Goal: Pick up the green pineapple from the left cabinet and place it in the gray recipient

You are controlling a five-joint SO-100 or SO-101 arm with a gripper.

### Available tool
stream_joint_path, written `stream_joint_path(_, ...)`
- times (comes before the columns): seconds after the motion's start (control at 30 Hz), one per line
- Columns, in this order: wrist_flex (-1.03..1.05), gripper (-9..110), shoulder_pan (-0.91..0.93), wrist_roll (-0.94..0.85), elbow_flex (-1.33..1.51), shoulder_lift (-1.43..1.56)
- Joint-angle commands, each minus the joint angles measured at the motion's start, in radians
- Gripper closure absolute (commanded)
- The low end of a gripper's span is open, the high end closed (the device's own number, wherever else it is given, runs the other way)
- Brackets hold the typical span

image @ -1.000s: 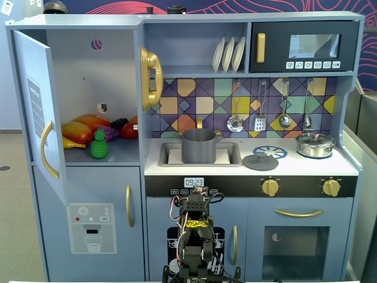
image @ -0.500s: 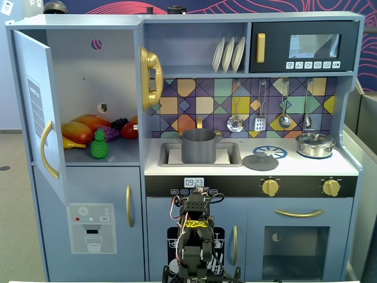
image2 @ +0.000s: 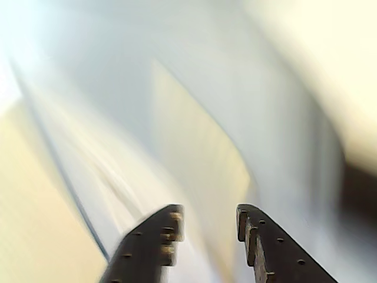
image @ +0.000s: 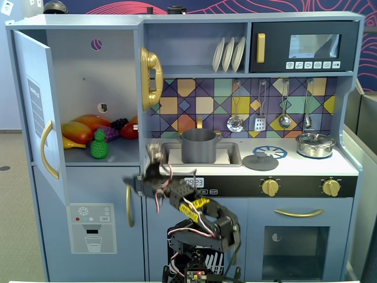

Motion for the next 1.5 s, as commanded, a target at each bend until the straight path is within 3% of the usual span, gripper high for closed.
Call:
stream_joint_path(0.0,-0.109,89,-0.025,-0.031,-0.215,-0.156)
stream_joint_path(0.33,-0.150,74,0.005,-0.077,-0.347,-0.344)
stream_joint_path(0.8,-0.319,69,0.032,-0.086,-0.566,-0.680)
stream_joint_path(1.47,-0.307,70,-0.006,-0.095,-0.828,-0.953)
